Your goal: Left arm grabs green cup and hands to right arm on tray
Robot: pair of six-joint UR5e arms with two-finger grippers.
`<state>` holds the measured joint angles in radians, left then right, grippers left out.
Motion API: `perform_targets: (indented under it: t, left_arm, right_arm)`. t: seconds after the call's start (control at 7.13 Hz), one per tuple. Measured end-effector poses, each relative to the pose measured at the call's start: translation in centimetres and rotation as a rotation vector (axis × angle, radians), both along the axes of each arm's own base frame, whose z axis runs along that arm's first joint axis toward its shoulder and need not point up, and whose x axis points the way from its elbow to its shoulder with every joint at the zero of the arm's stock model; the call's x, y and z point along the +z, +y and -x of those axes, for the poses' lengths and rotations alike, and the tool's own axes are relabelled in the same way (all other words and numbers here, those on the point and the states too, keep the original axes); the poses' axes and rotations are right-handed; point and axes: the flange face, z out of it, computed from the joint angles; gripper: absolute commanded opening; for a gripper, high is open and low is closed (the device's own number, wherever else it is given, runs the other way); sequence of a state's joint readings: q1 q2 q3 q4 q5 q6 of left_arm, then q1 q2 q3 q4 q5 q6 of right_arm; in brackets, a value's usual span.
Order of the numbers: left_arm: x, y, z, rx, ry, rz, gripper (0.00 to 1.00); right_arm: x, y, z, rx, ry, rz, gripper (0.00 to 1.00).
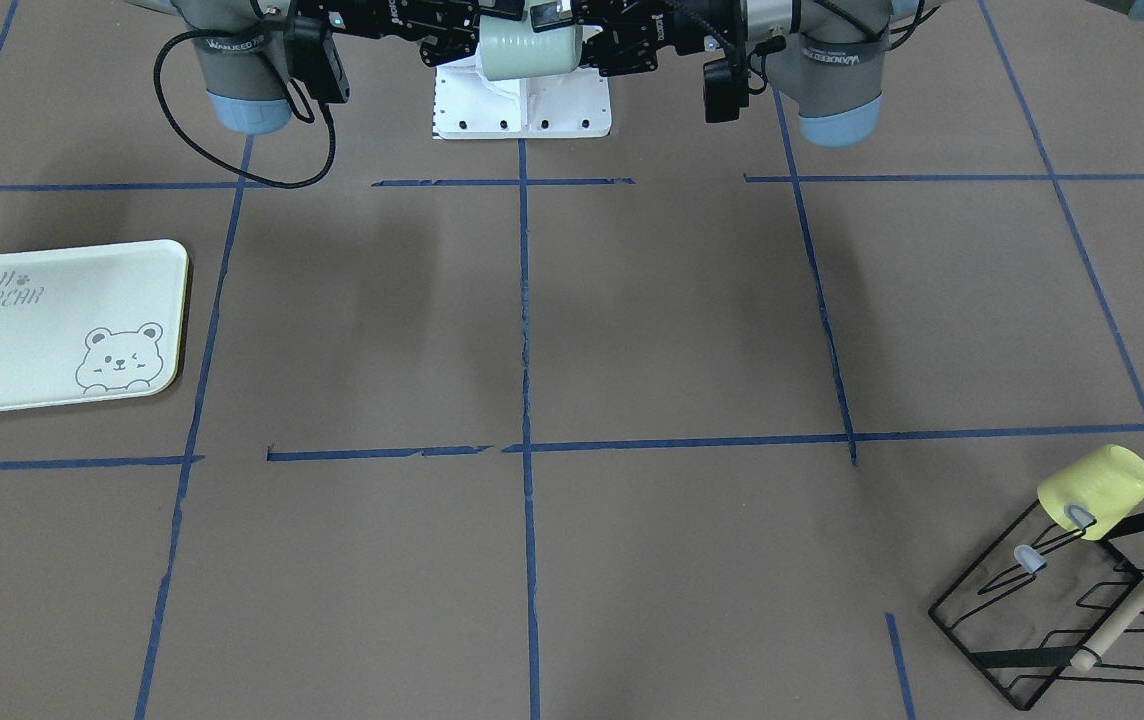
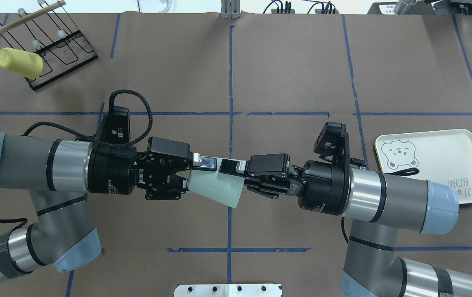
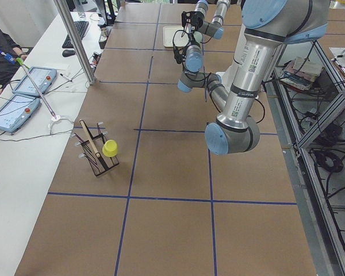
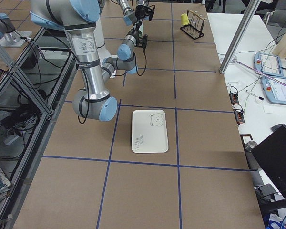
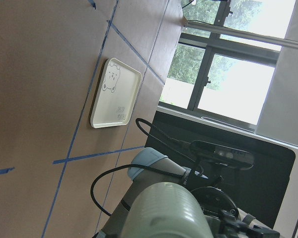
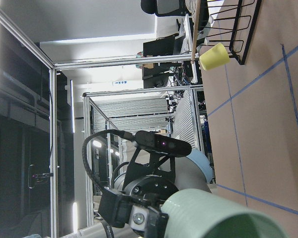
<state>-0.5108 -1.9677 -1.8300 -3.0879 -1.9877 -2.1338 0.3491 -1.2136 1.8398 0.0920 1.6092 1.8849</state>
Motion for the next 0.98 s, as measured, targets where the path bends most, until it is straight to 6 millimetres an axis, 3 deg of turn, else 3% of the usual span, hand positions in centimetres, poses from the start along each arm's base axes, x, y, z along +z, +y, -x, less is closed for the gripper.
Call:
perform_targets:
  t: [0.14,0.28,0.42,0.56,0.98]
  left_arm:
    - [-0.02,-0.02,0.00,-0.002,0.001,0.001,0.46]
    - [-0.02,-0.03,0.00,-0.002,0.001,0.001,0.47]
    - [-0.03,-0.04,0.01,-0.003,0.001,0.002,0.80]
    - [0.01,-0.04,-0.01,-0.003,0.000,0.002,1.00]
    - [-0.09,-0.22,0.18,-0.009,0.002,-0.001,1.00]
  right_arm:
    - [0.05,0.05,0.05,-0.001,0.001,0.000,0.28]
    - [0.06,0.07,0.06,-0.001,0.001,0.000,0.07]
    - [0.07,0.10,0.05,-0.002,0.001,0.000,0.00]
    - [0.03,0.11,-0.02,-0.002,-0.001,0.000,0.00]
    - [-0.02,0.16,-0.06,-0.003,-0.001,-0.002,0.00]
